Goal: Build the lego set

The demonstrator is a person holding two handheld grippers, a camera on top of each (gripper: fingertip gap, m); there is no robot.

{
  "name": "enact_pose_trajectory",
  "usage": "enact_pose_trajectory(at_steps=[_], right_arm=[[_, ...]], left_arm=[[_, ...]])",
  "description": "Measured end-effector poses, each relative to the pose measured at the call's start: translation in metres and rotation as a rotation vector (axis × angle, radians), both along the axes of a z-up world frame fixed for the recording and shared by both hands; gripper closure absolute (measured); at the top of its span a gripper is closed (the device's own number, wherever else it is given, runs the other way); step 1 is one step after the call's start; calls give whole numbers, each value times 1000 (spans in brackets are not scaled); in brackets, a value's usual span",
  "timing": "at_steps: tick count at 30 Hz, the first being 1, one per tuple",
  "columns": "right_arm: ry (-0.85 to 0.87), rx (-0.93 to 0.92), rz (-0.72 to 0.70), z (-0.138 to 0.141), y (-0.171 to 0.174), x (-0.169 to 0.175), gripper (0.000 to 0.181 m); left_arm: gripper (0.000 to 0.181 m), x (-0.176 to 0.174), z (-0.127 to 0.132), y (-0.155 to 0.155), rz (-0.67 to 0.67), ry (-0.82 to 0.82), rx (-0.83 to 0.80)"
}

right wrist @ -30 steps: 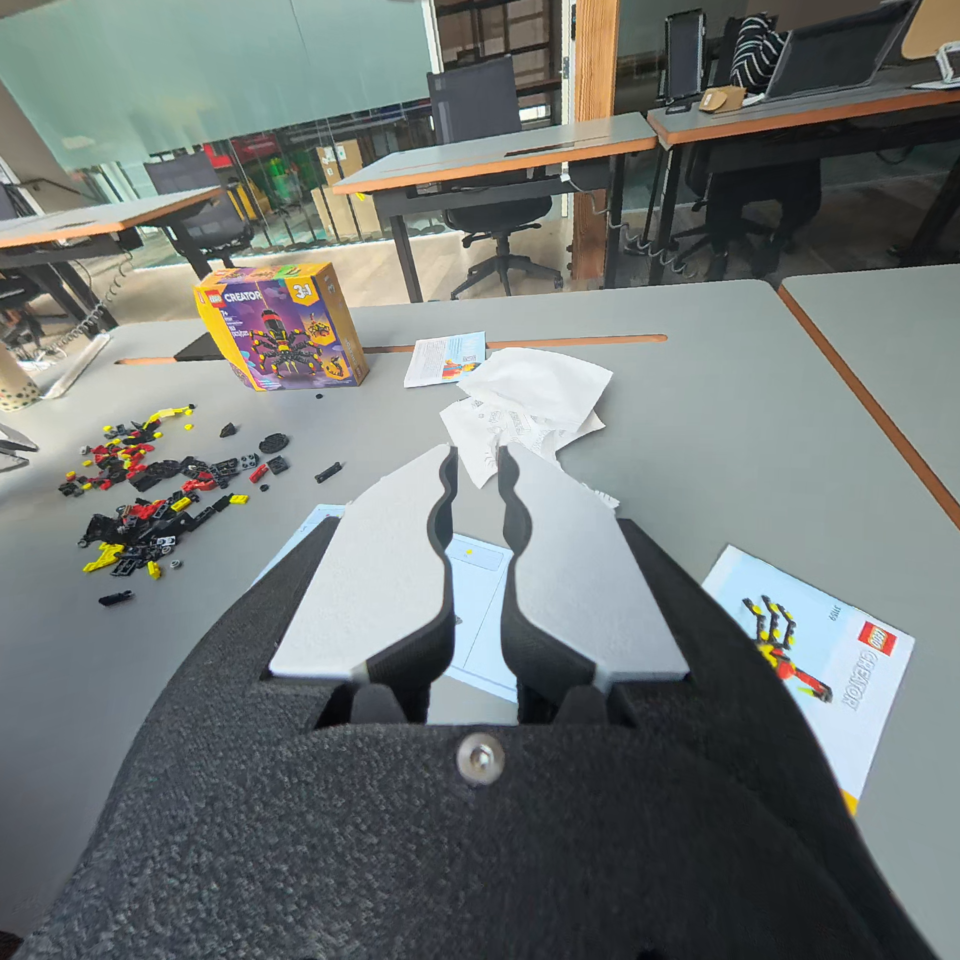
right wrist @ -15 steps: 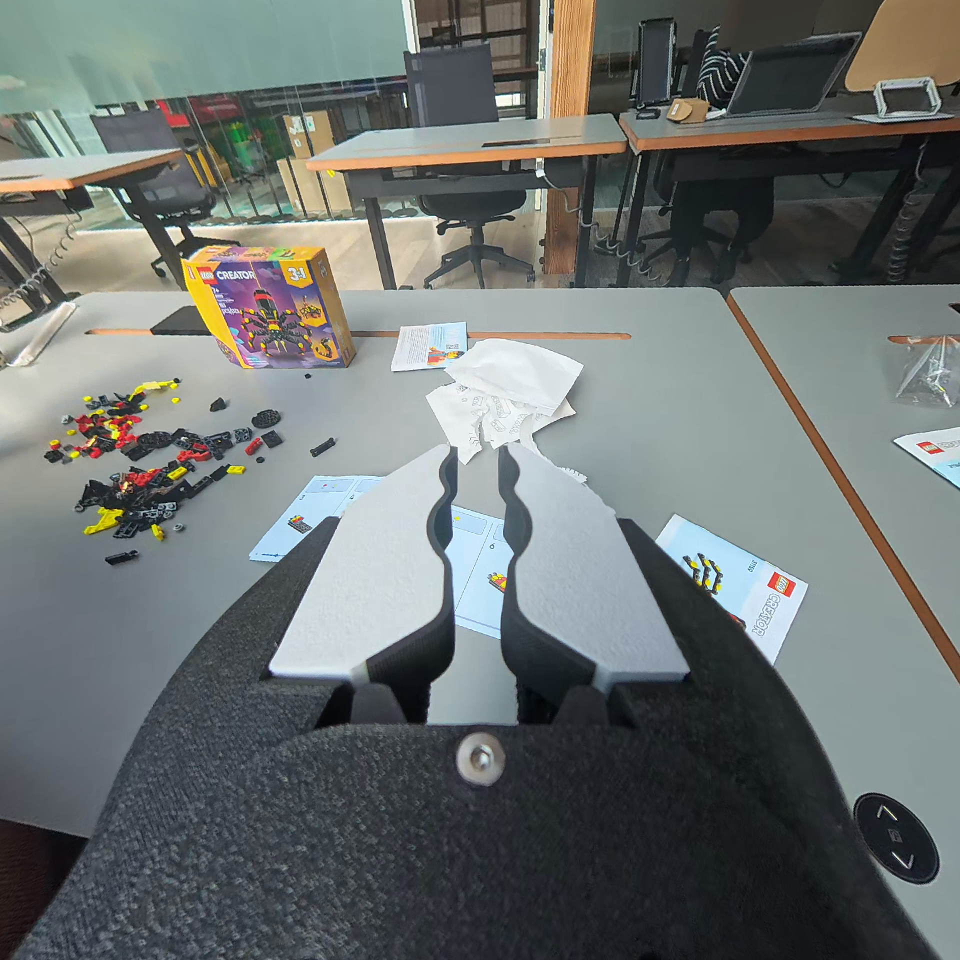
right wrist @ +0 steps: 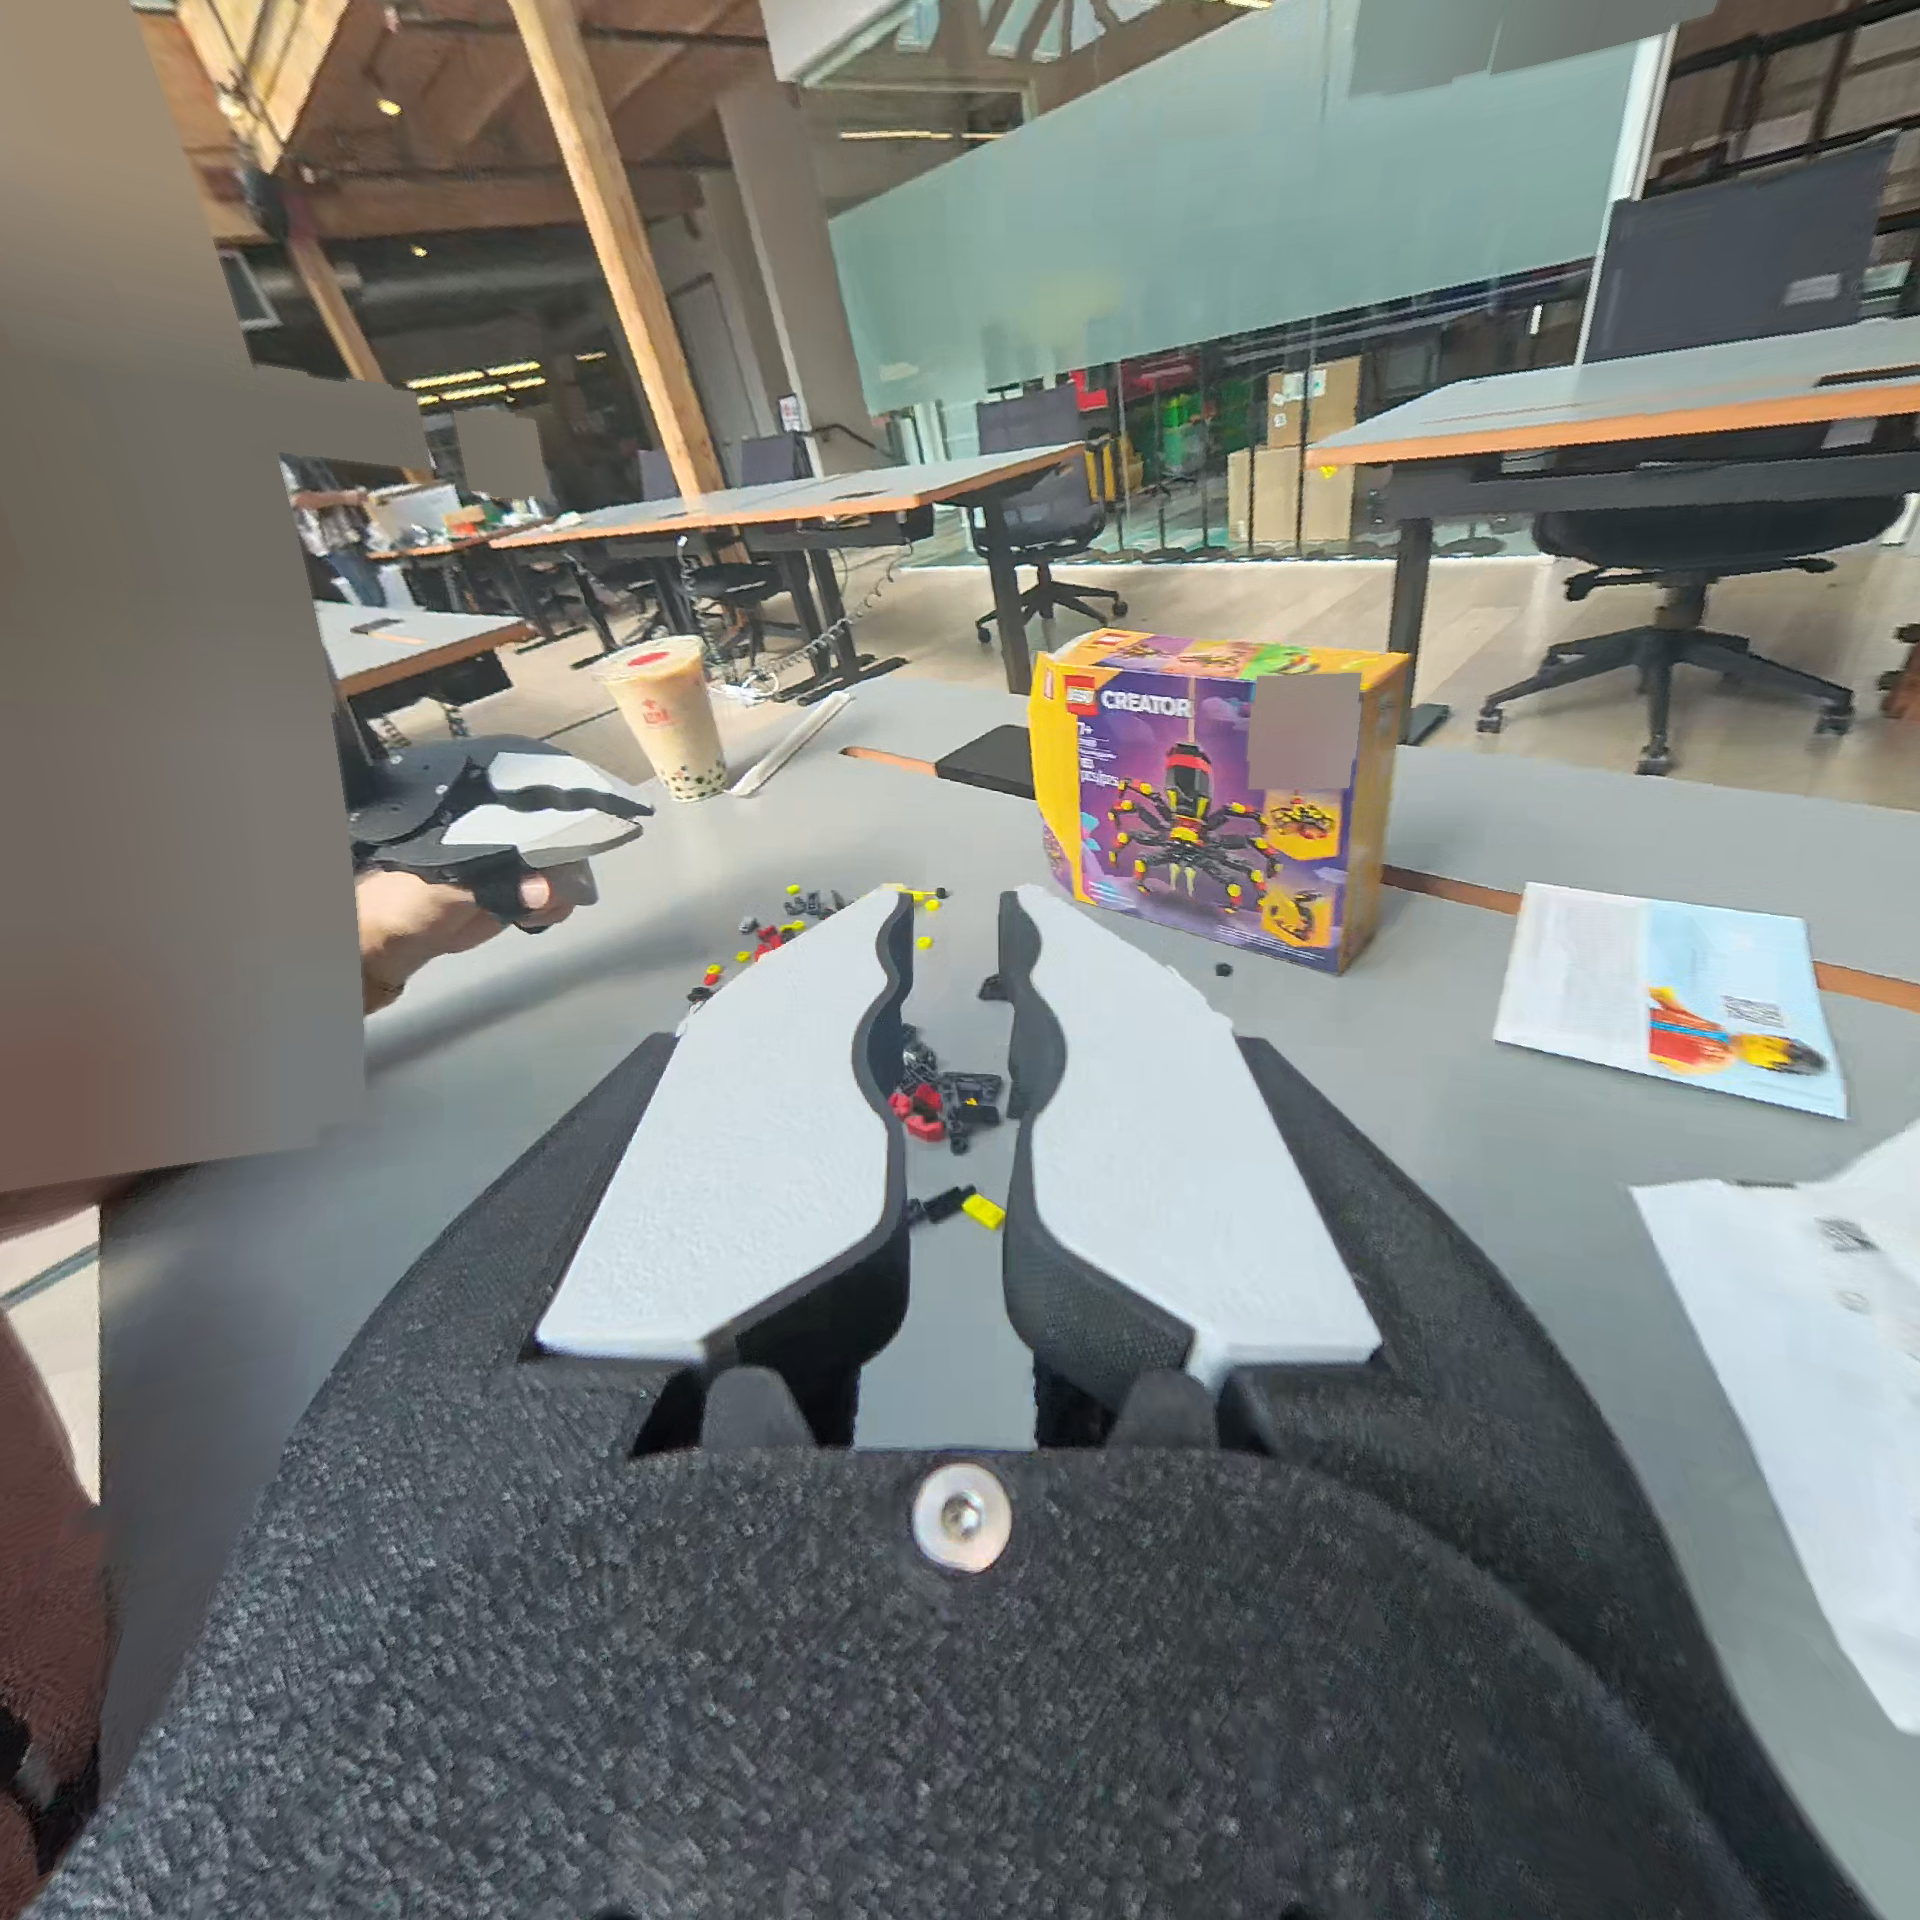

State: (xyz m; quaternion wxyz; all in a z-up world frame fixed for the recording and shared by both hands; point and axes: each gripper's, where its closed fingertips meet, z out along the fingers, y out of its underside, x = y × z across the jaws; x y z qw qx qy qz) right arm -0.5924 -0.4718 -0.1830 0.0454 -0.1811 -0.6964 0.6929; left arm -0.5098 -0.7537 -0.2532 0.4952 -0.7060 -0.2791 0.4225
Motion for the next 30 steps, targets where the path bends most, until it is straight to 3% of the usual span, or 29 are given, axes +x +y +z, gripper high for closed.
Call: enact_pose_trajectory(at_steps=[3,7,12,16,30], right_arm=[[-19,-9,104,-15,-62,-4,166],[-38,70,59,-50,-97,-20,165],[-48,156,38,-86,-99,-15,165],[-92,134,51,-87,-99,-14,164],[-85,176,88,-90,-103,-4,164]], left_arm=[[171,5,-12,-9,43,23,-54],[170,8,-34,-19,64,-48,-117],[168,1,-47,-63,234,-151,-79],[169,-2,-49,-88,331,-163,-30],[169,-8,-59,-78,264,-156,-93]])
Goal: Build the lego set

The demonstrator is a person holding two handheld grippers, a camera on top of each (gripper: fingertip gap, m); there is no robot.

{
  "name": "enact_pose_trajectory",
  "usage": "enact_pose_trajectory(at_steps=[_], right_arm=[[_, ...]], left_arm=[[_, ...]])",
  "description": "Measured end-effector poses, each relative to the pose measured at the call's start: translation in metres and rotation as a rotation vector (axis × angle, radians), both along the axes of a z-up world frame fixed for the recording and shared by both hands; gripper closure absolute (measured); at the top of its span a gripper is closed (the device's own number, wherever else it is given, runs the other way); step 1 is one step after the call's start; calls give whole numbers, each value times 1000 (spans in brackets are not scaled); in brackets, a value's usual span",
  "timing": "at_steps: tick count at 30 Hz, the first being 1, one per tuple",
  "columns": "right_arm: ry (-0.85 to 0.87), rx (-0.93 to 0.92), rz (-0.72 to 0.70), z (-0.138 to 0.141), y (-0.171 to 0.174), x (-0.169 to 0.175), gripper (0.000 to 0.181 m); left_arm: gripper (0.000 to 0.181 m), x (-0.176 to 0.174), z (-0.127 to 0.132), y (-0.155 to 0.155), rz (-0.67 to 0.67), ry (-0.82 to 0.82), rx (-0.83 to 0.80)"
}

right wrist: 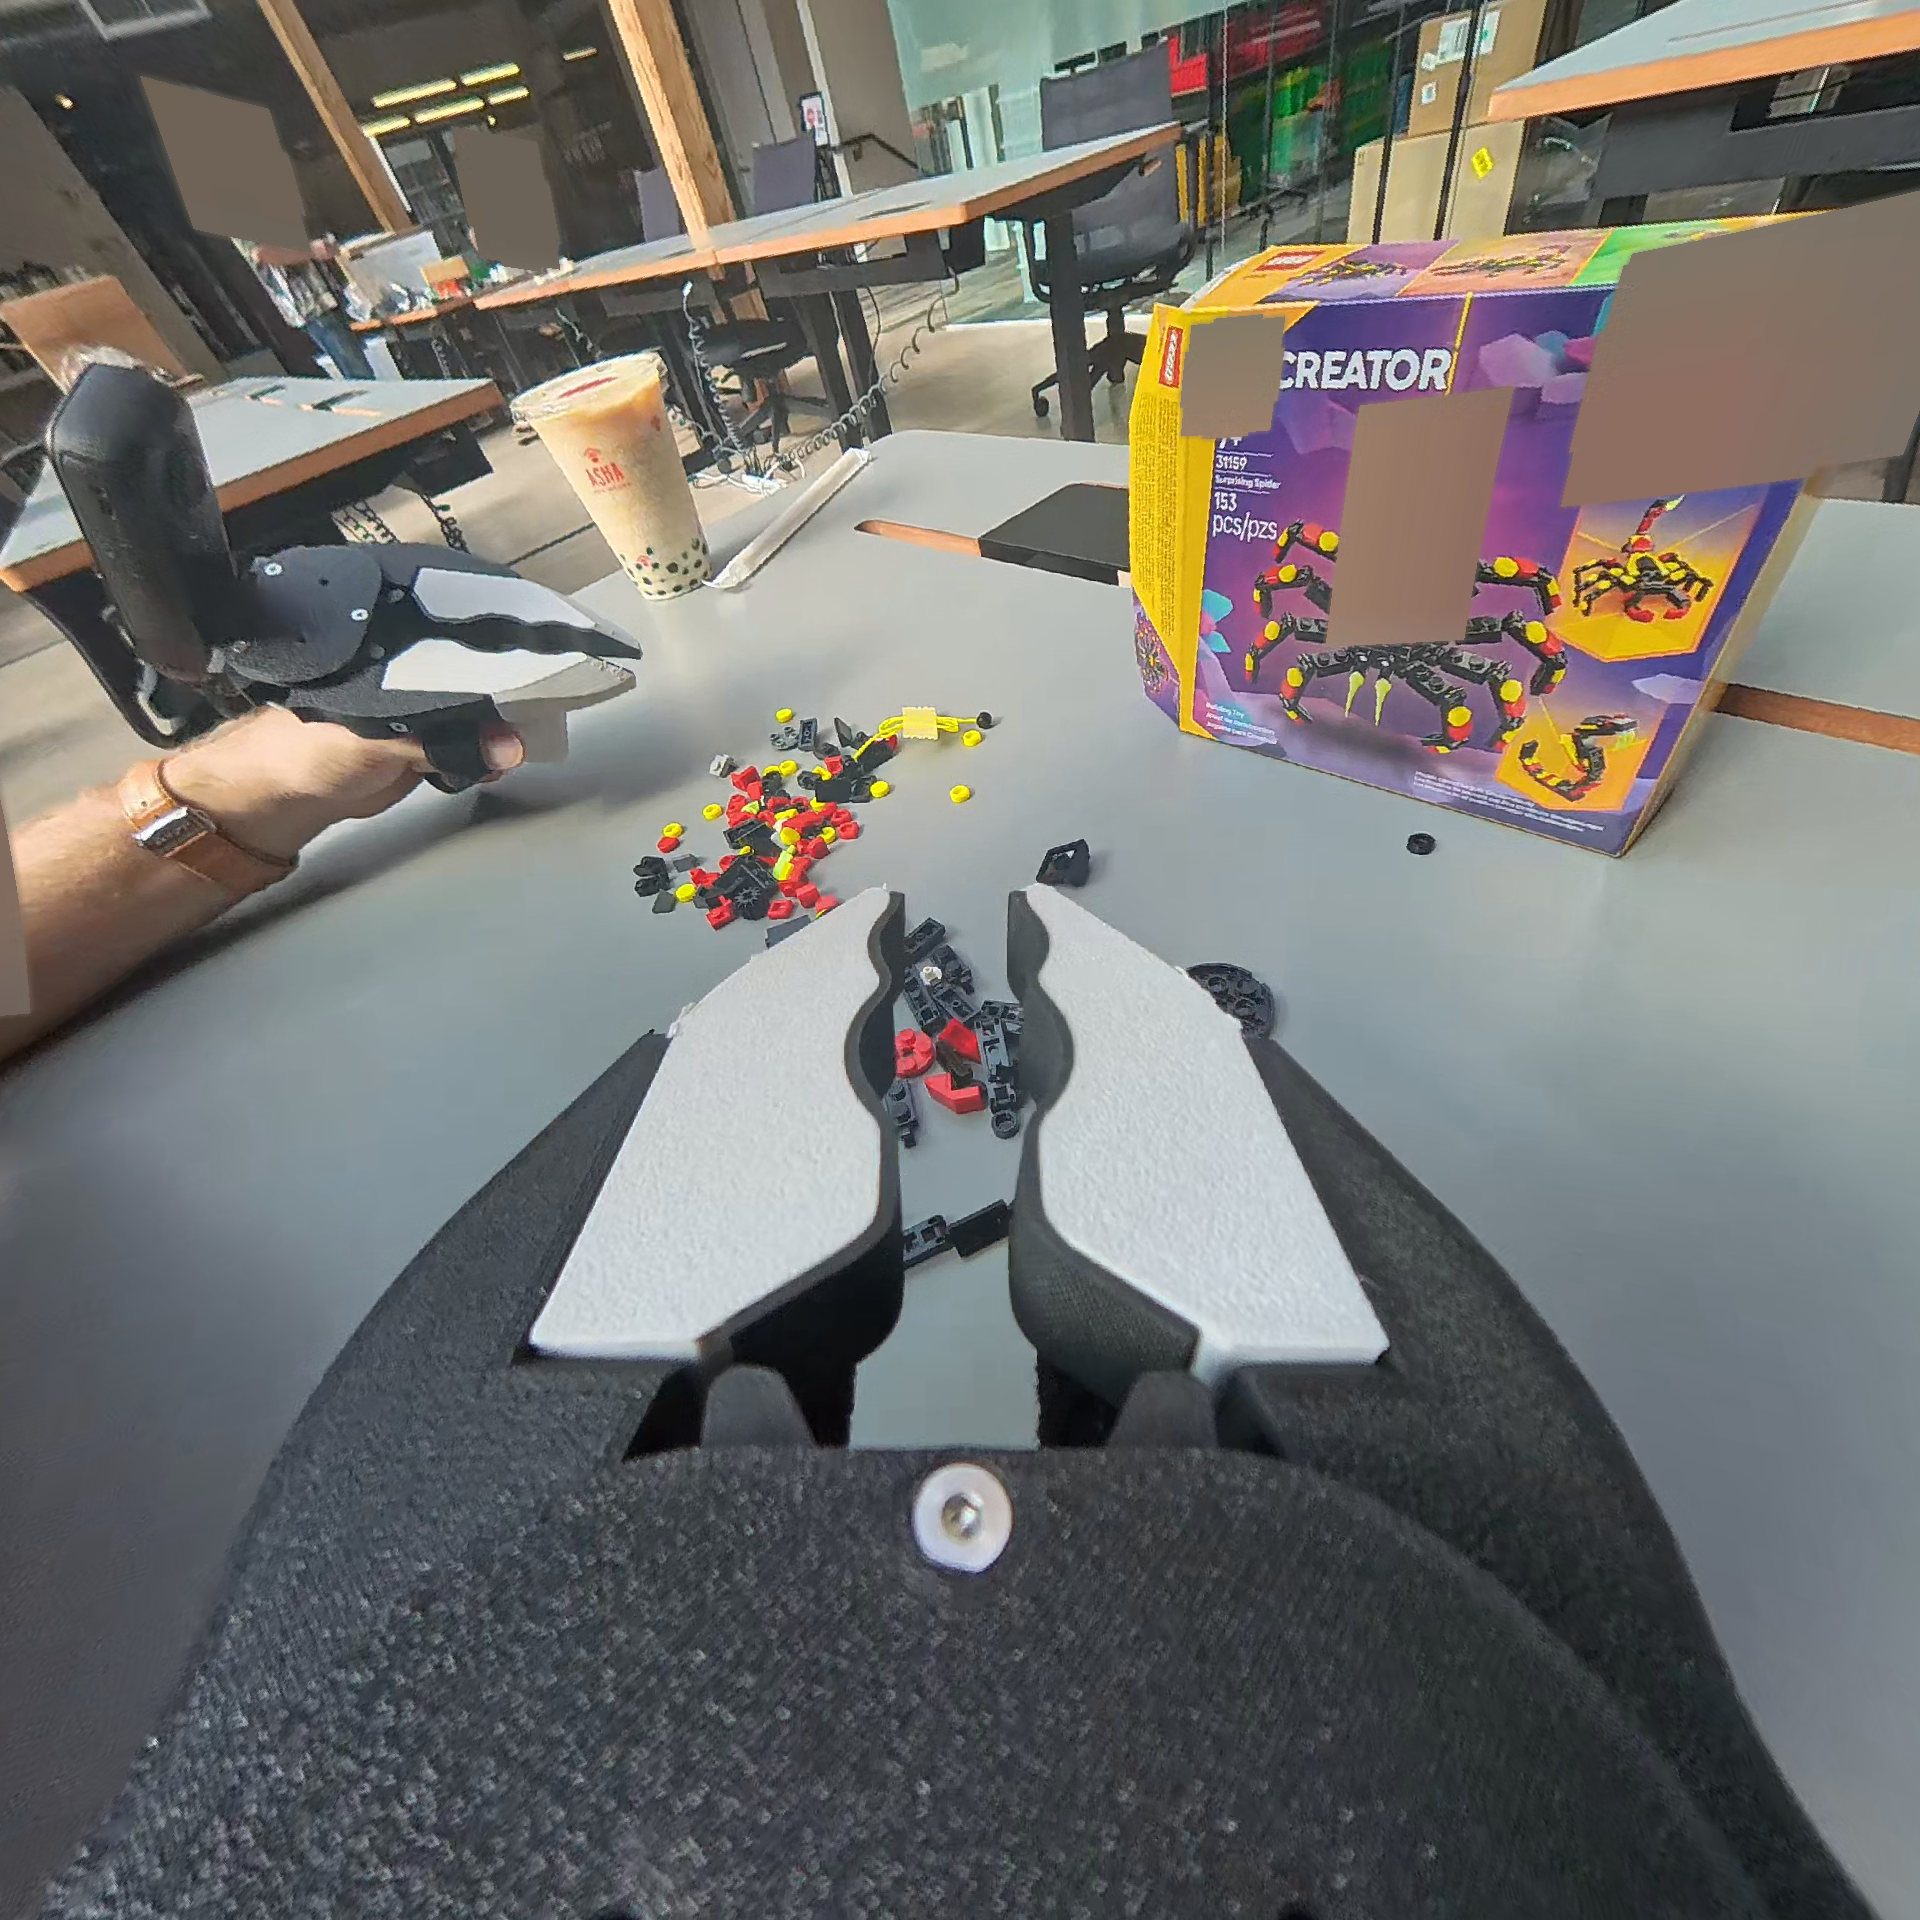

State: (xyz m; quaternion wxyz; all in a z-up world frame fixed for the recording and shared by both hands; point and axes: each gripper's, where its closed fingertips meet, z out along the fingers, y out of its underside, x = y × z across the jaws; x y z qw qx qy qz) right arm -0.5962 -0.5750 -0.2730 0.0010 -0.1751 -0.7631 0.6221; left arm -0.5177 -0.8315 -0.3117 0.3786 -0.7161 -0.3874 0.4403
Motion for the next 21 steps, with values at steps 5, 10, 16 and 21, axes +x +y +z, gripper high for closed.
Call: enact_pose_trajectory(at_steps=[5,10,16,21], right_arm=[[-21,7,13,-3,-2,1,163],[-32,-10,15,-1,-1,1,163],[-11,7,10,-1,0,2,163],[-19,20,15,-5,0,1,163]], left_arm=[[169,-7,-2,3,-29,-42,-51],[165,-28,-15,10,-291,-242,-155],[160,-46,-27,3,-459,-434,-155],[160,-46,-22,17,-503,-420,-145]])
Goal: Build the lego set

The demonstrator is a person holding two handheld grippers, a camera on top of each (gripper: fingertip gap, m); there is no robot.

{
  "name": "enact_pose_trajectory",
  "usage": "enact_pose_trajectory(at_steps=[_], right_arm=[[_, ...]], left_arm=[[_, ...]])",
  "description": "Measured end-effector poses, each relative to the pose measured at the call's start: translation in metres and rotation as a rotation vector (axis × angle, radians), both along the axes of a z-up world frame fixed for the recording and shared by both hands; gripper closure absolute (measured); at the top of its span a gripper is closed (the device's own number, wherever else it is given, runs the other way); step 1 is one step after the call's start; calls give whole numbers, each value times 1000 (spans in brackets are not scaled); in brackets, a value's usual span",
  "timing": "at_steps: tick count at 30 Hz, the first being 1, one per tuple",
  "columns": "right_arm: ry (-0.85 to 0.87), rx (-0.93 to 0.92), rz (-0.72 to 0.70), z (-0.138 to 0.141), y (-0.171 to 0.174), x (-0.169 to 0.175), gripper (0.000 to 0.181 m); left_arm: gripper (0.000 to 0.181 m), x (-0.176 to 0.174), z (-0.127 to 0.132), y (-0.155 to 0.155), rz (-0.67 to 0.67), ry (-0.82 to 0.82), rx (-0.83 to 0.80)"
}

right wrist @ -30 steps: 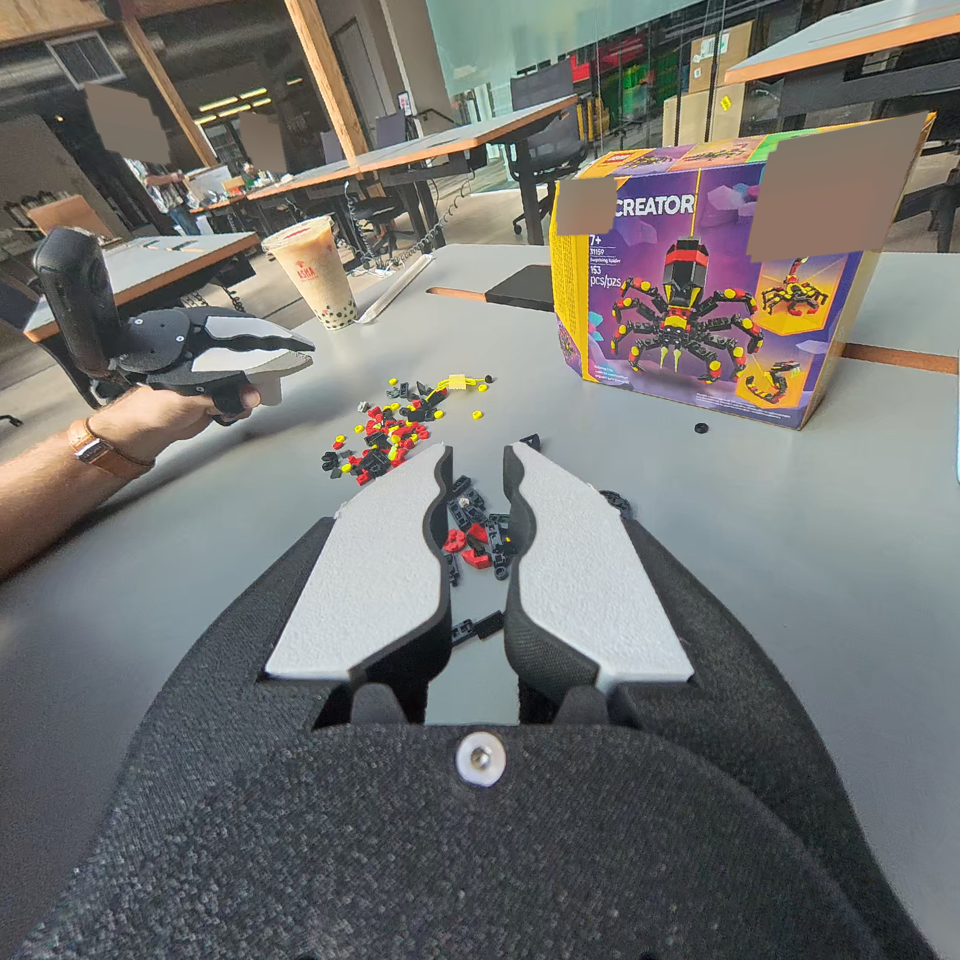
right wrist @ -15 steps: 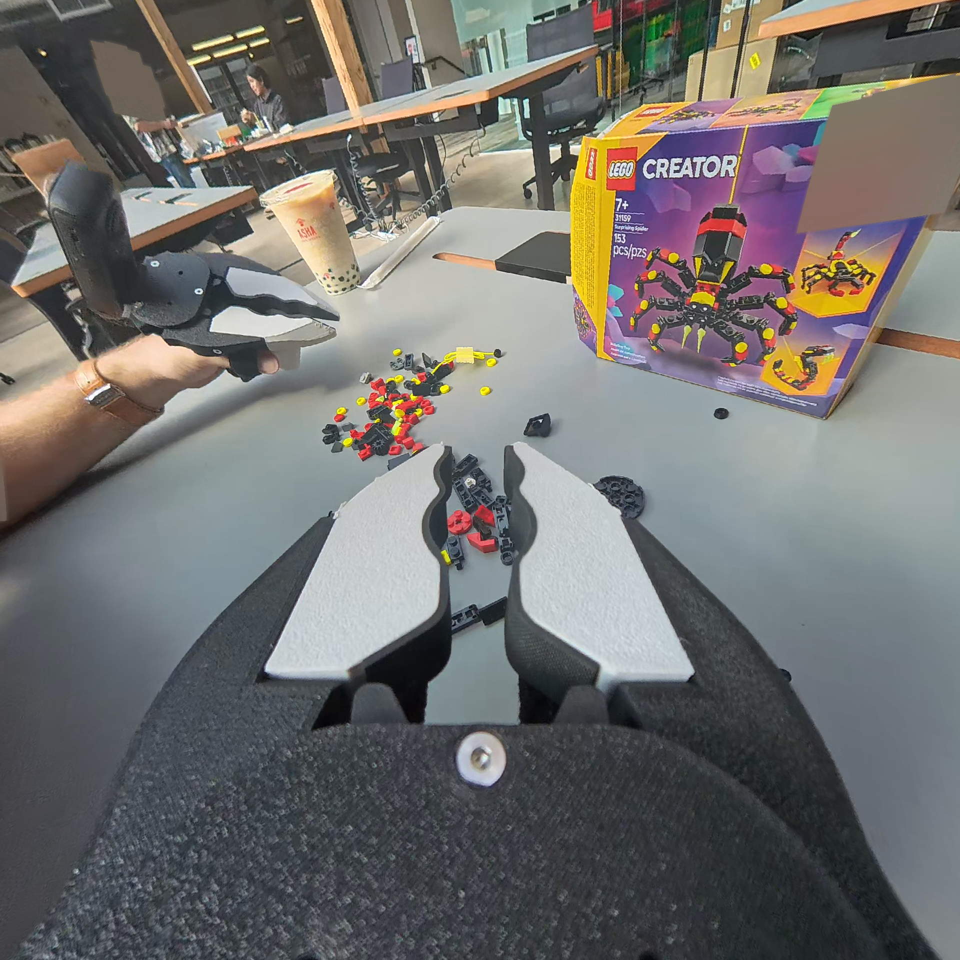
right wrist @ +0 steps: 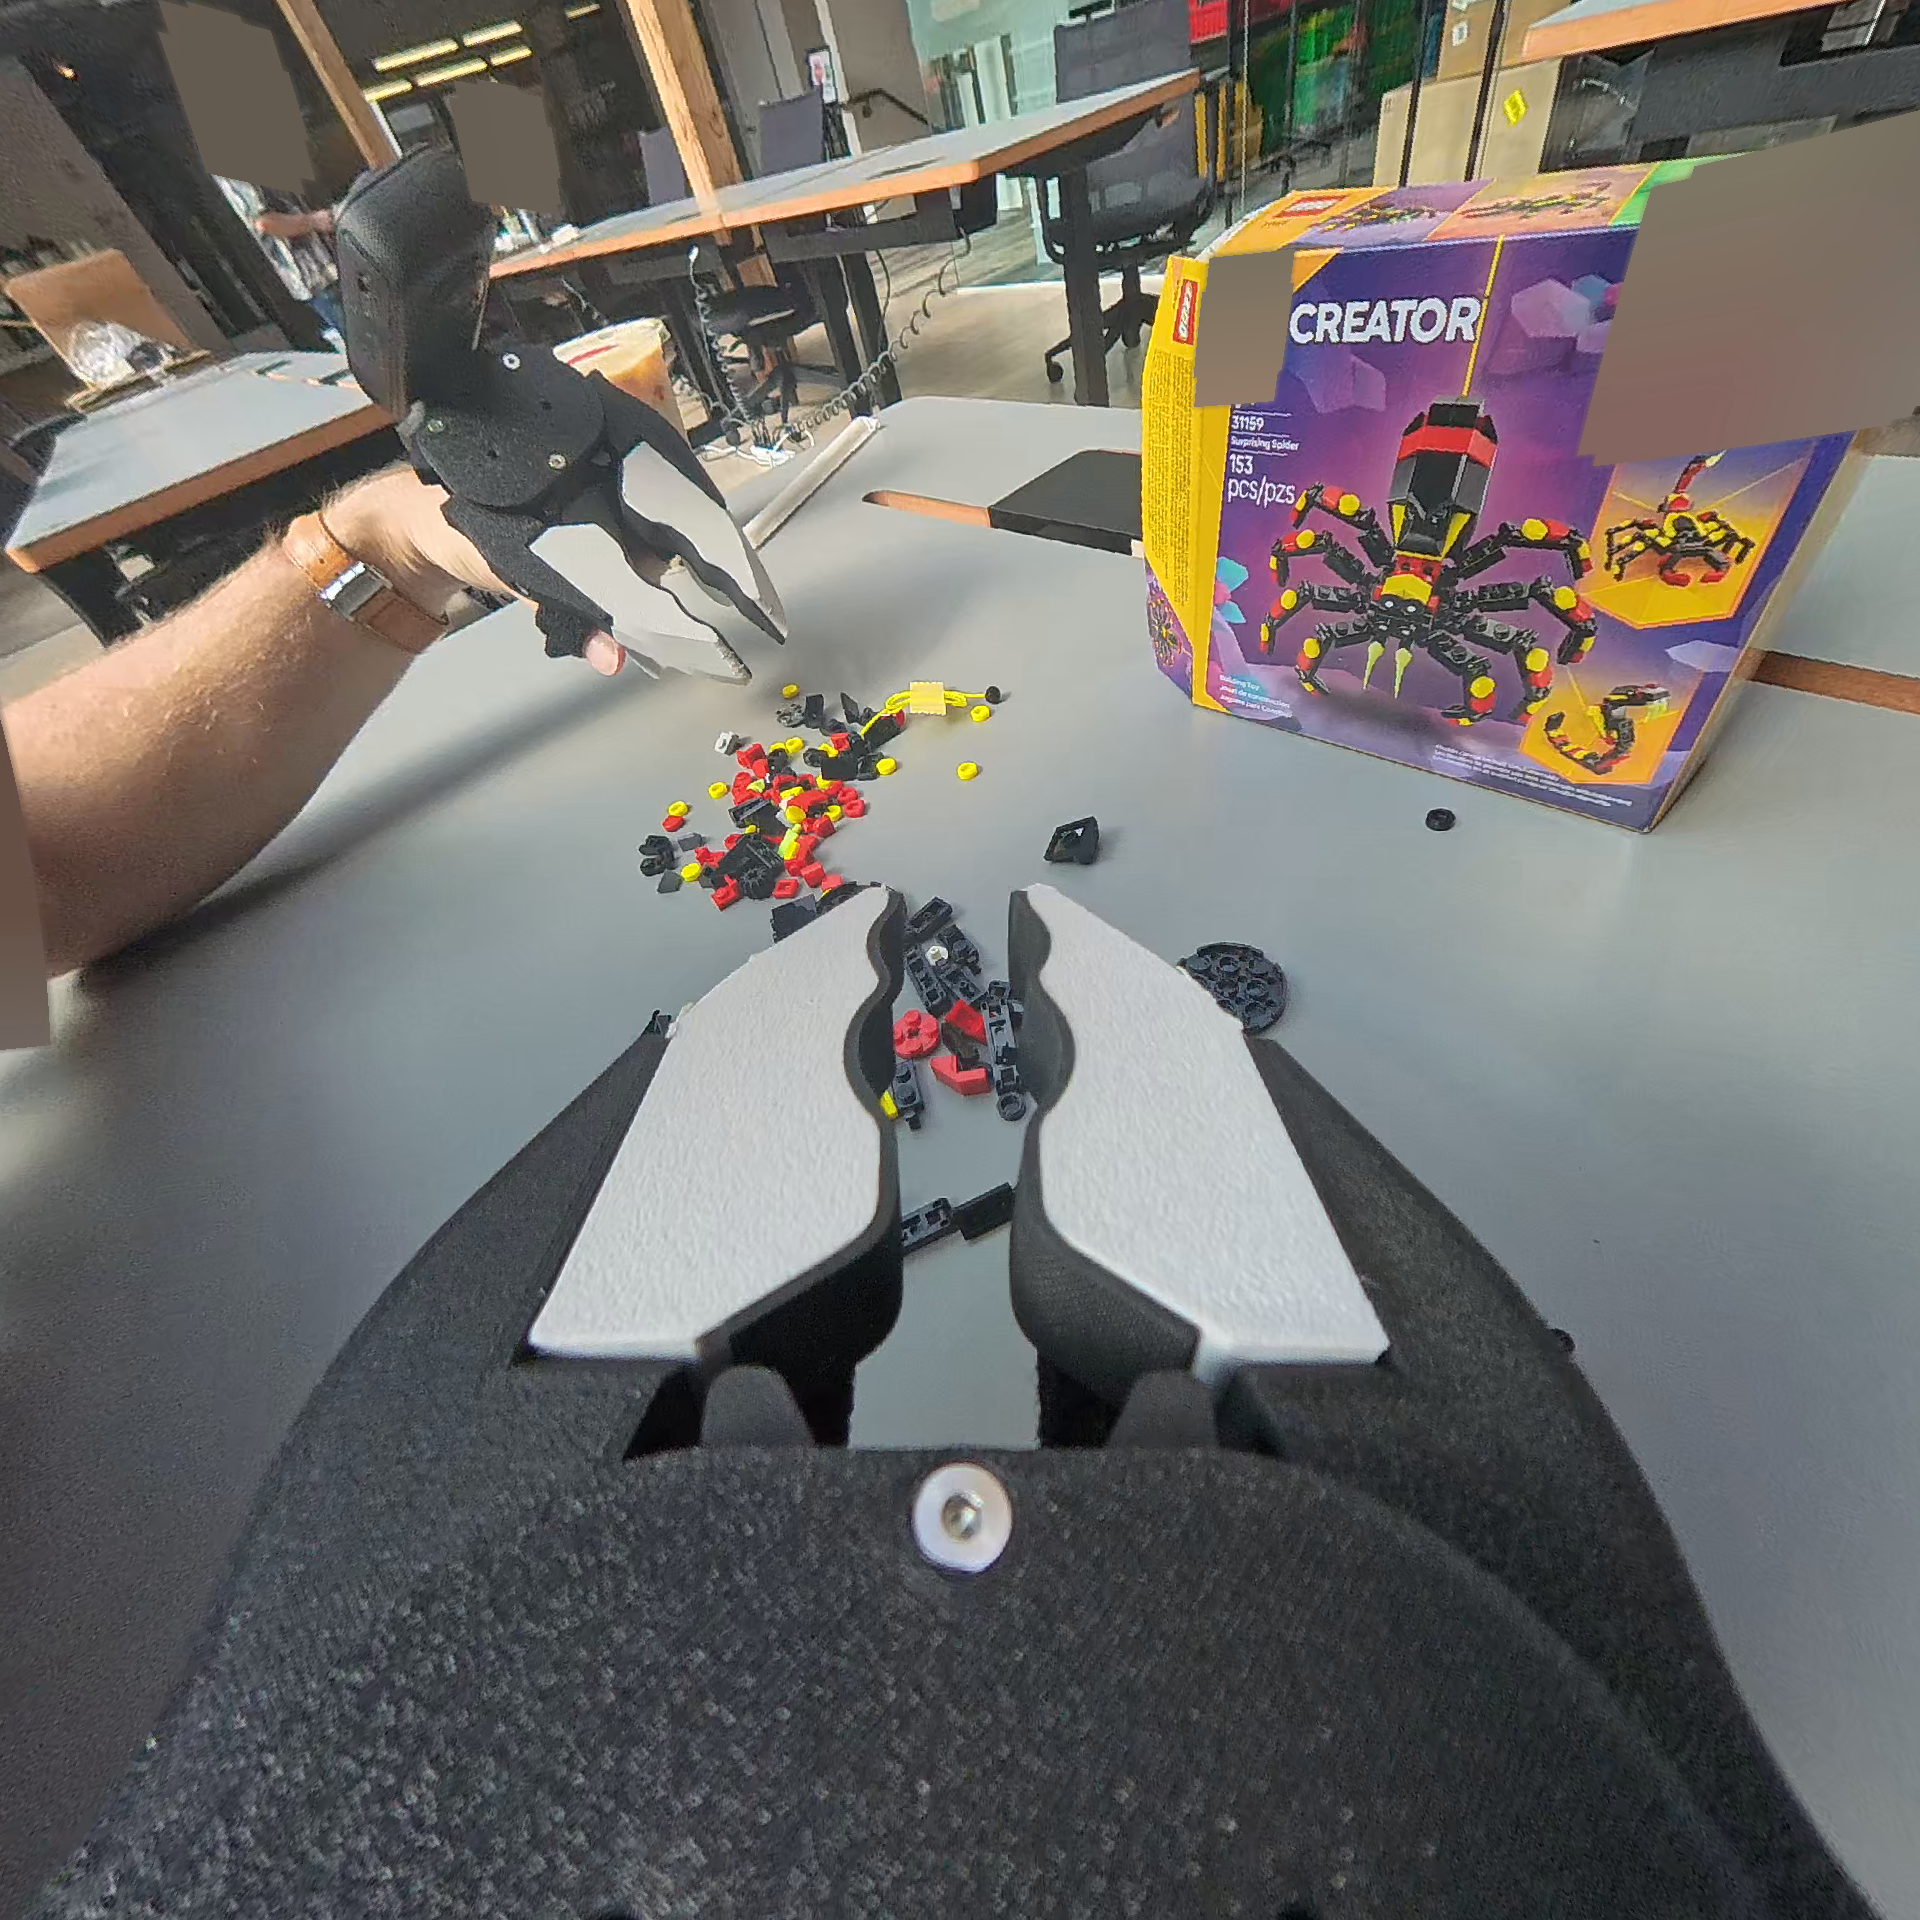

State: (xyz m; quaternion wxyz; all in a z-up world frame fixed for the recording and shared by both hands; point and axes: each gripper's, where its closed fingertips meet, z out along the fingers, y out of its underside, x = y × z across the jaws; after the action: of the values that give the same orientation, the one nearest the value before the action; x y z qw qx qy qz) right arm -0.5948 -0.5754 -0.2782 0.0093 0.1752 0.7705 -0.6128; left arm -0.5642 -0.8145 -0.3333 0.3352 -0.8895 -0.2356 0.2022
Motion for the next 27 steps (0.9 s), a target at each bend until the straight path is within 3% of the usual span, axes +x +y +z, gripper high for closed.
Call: enact_pose_trajectory(at_steps=[13,21,24,27], right_arm=[[14,27,22,-4,-4,5,163],[-28,1,10,-4,-1,-1,163],[-21,-1,11,-2,-2,0,163],[-9,-10,22,2,-5,5,163]], left_arm=[[162,-9,-30,-15,-16,-7,-262],[173,-11,-37,-11,-26,-78,-201],[173,-5,-19,3,-52,-62,-16],[173,12,38,44,-146,-16,419]])
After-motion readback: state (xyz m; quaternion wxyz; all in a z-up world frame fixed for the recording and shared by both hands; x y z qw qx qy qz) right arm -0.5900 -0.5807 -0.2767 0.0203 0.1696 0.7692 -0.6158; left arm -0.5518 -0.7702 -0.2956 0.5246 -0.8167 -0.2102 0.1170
